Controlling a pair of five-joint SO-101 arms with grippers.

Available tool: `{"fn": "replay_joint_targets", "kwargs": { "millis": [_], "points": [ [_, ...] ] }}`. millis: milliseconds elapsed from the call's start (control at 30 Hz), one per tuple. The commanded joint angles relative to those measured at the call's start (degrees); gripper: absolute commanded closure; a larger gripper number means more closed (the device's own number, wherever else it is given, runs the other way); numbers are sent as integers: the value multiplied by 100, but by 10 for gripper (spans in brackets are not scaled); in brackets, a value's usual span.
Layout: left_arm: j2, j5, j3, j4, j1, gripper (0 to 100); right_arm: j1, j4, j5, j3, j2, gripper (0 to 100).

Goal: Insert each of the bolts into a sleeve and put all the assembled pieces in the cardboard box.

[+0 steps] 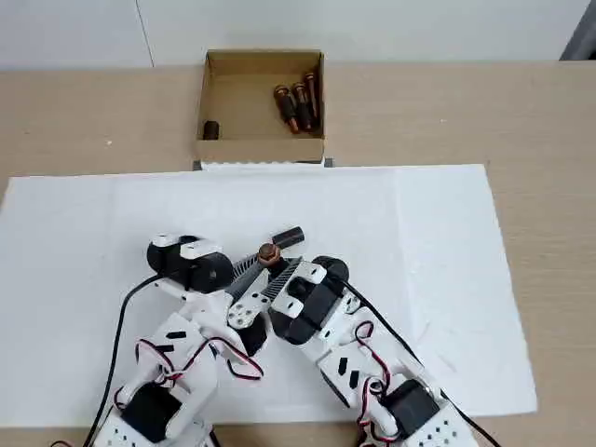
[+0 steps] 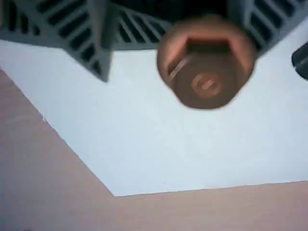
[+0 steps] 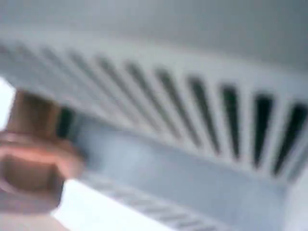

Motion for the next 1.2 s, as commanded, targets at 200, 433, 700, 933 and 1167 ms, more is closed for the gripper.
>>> {"fn": "replay_joint_targets", "kwargs": {
  "millis": [200,433,700,933,1167],
  "points": [
    [26,-475,-119,105,114,824,-57,-180,79,-88,-101,995],
    [26,-1011,-171,88,-624,823,-48,-180,88,-44,-101,995],
    [53,-1011,-629,123,-721,825,-40,-180,88,18,-101,995],
    [35,-826,-1218,88,-747,903,-31,-180,70,-18,-101,995],
    [44,-844,-1174,105,-1512,994,479,-127,-325,-185,-48,995]
  ]
}}
